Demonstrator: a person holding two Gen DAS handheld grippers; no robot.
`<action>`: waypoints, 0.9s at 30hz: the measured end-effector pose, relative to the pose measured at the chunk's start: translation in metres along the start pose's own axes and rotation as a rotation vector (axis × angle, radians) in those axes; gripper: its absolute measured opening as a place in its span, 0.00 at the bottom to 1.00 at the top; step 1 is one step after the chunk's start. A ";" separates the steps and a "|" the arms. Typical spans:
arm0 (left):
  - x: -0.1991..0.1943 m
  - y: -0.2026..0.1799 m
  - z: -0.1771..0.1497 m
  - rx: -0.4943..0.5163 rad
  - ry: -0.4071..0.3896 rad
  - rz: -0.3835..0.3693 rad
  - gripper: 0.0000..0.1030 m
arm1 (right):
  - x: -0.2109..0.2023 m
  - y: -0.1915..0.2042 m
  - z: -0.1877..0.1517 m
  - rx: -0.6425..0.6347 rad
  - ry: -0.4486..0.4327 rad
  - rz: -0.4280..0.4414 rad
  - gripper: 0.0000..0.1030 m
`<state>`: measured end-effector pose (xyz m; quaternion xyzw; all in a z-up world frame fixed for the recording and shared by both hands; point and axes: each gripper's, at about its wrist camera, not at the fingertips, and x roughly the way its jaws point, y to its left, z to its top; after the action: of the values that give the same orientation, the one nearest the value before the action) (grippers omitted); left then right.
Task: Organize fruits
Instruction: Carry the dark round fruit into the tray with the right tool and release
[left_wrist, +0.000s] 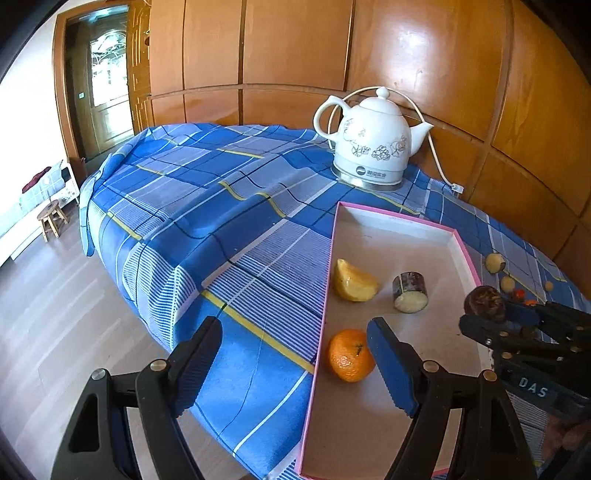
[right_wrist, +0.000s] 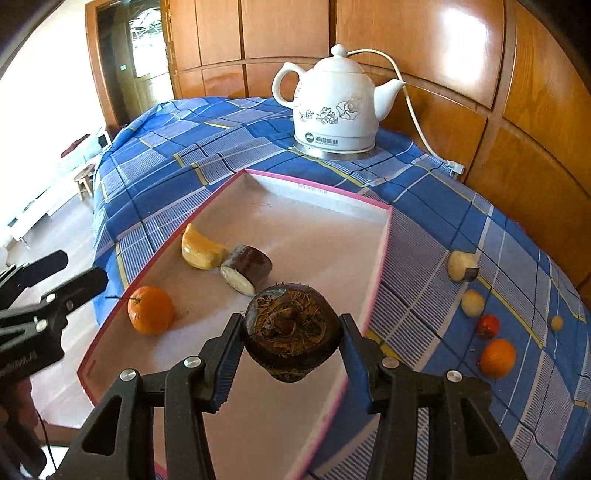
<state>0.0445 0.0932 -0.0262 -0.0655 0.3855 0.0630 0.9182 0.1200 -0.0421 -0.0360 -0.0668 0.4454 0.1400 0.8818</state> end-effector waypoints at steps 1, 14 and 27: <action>0.000 0.000 0.000 0.000 -0.001 0.001 0.79 | 0.002 0.003 0.001 0.003 0.001 -0.003 0.50; 0.000 0.001 -0.002 0.000 0.001 -0.003 0.79 | 0.012 0.014 0.006 0.040 -0.004 -0.094 0.50; -0.003 -0.004 -0.005 0.012 -0.006 -0.012 0.79 | 0.002 0.006 0.003 0.075 -0.047 -0.148 0.54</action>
<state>0.0398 0.0884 -0.0268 -0.0623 0.3826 0.0552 0.9202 0.1215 -0.0350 -0.0357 -0.0633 0.4236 0.0591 0.9017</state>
